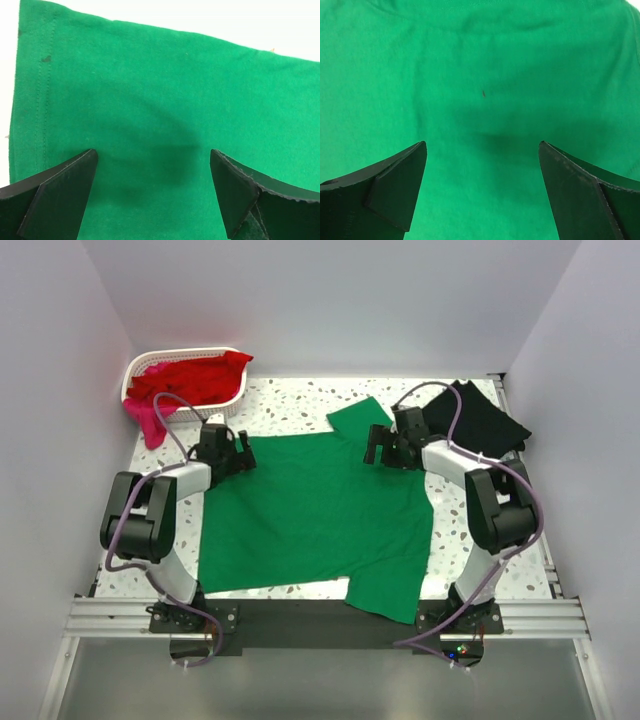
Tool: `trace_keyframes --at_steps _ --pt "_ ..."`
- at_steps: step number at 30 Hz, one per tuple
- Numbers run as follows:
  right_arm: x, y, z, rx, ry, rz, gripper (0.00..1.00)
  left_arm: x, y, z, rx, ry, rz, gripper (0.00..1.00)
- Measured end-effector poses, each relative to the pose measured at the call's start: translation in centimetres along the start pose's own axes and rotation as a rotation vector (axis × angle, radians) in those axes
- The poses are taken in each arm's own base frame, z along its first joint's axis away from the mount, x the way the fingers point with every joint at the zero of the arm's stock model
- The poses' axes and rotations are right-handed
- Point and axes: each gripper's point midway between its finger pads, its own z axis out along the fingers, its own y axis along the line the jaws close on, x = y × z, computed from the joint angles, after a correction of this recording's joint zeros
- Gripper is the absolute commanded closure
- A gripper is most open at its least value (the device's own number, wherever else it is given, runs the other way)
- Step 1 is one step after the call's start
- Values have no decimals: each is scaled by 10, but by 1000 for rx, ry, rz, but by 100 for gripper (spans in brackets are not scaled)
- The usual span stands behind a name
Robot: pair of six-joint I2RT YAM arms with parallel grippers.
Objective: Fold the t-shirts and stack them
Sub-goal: Flatten the tshirt out
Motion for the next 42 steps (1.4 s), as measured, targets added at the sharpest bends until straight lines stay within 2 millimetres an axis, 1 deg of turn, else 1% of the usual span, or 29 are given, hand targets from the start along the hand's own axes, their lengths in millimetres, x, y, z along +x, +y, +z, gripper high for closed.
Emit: trace_keyframes --at_steps 4,9,17,25,31,37,40,42 --pt "-8 2 14 5 4 0 4 -7 3 6 -10 -8 -9 0" --pt "-13 1 31 25 29 2 4 -17 2 16 -19 -16 -17 0" --pt "-33 7 48 35 29 1 3 -32 2 30 -42 -31 -18 0" --pt "-61 13 70 47 11 0 3 -43 2 40 -65 -46 -15 0" --pt "-81 16 83 49 4 3 3 -50 1 42 -69 -57 -8 0" --pt "-84 18 82 34 19 -23 3 -55 0 39 -68 -64 0 0" --pt "-84 19 76 27 21 -37 3 -55 0 25 -63 -78 0 0" --pt "-81 19 63 20 19 -44 3 -56 -1 13 -54 -94 0 0"
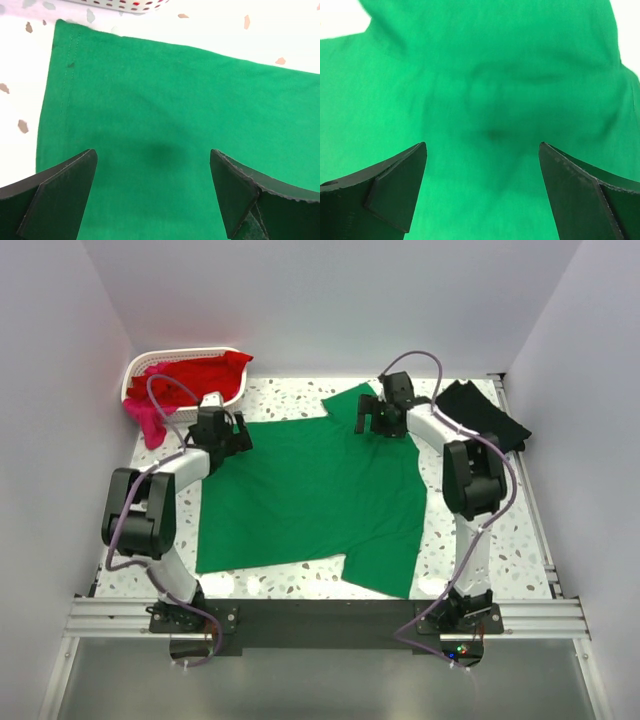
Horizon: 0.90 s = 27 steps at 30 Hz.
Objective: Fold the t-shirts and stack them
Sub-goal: Flatten the tshirt out
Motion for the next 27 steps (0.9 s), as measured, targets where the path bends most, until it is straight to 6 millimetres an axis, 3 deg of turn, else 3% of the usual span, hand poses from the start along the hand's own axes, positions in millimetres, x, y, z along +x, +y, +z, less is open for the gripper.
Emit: trace_keyframes --at_steps 5,10,15,18,25,27 --pt "15 7 -47 -59 -19 -4 5 -1 -11 -29 36 -47 13 0" --pt "49 4 -78 -88 -16 -2 5 32 -16 -52 48 -22 33 0" --pt "99 -3 -79 -79 56 -5 5 59 -2 -67 37 7 7 0" --pt "117 -5 -77 -72 93 -10 5 72 4 -71 32 25 -11 0" --pt "121 -4 -73 -64 97 -2 5 91 4 -60 45 67 -28 0" --pt "120 -4 -66 -55 104 3 5 86 2 -55 54 54 -45 0"
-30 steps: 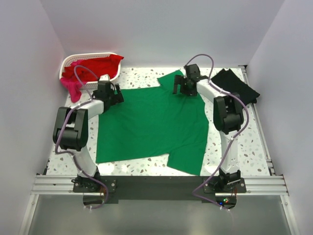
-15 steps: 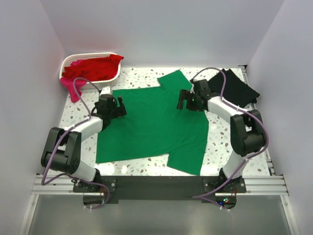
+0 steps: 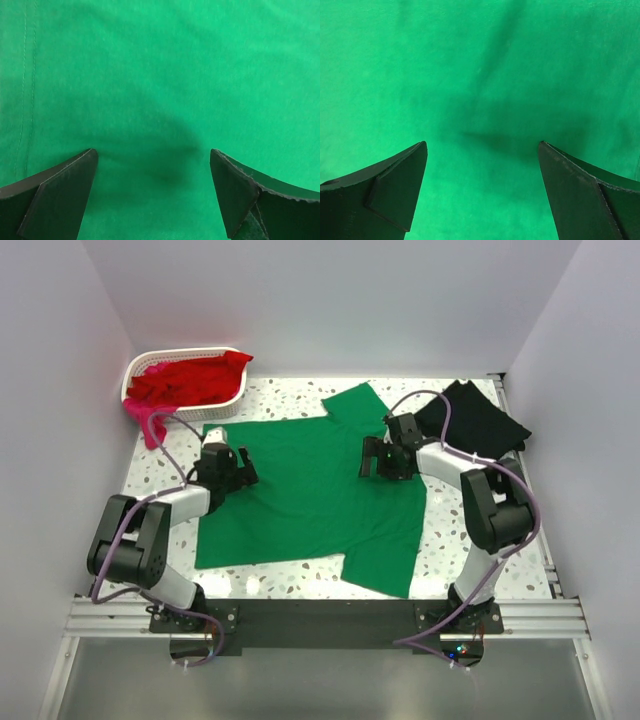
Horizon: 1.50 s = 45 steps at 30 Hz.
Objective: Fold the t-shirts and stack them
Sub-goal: Flatten the tshirt out, then fold the tshirt
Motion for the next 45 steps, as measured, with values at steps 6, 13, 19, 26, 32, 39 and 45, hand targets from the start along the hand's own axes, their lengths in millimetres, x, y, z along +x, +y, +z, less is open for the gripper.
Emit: trace_keyframes --at_steps 6,13,19,26,32,39,45 --pt "-21 3 19 18 -13 14 5 -18 1 16 28 -35 -39 0" --pt "-47 8 36 26 -40 15 5 -35 -8 35 47 -51 -47 0" --pt "-67 11 47 27 -50 19 4 -49 -11 50 33 -54 -50 0" --pt "-86 11 57 28 -59 28 4 -57 -8 58 -10 -43 -48 0" --pt "-91 9 56 15 -47 35 4 -50 18 30 -121 -66 -56 0" --pt "-90 5 54 -1 -31 31 3 -49 40 -42 -255 -194 -126 0" --pt "-84 0 47 -14 -17 38 3 -13 72 -73 -358 -178 -204 6"
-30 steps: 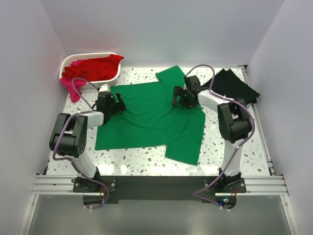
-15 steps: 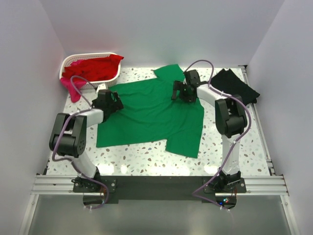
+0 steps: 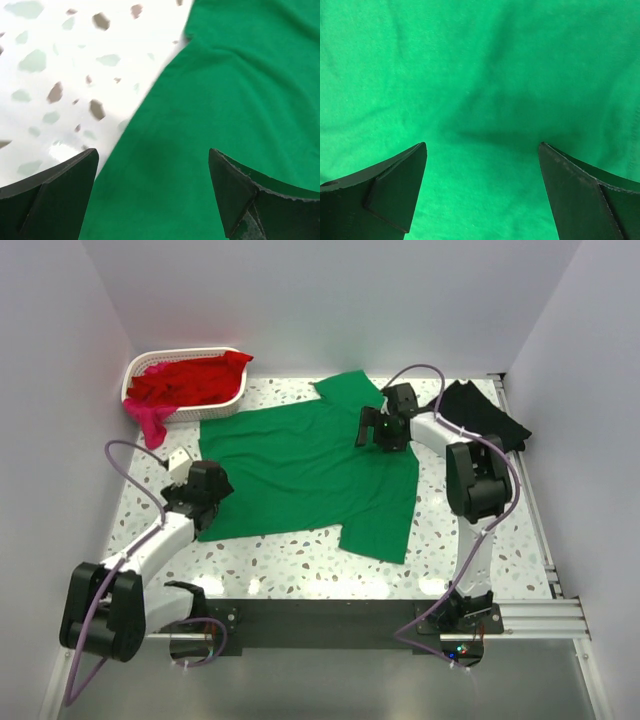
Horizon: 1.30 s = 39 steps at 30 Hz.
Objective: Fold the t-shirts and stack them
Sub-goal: Fold the tshirt
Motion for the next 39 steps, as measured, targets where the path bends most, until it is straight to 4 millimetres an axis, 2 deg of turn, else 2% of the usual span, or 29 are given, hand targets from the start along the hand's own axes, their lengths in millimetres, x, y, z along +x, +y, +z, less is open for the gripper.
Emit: trace_keyframes --at_steps 8,13,20,24,31,35,39 --pt "-4 -21 -6 -8 -3 47 3 14 21 -13 -63 43 -81 19" --pt "-3 -25 -8 -15 -5 58 3 29 39 -22 -119 90 -127 22" --pt "-3 -24 -8 -33 -6 60 3 35 55 -38 -180 107 -241 25" --pt "-3 -24 -8 -36 -6 61 3 45 66 -42 -232 141 -248 25" --pt "-5 -25 -8 -38 -10 65 3 55 72 -41 -268 173 -218 30" --pt "-5 -26 -8 -41 -11 68 3 59 73 -40 -275 191 -208 39" --pt "-5 -26 -8 -49 -12 70 3 69 77 -40 -285 219 -196 43"
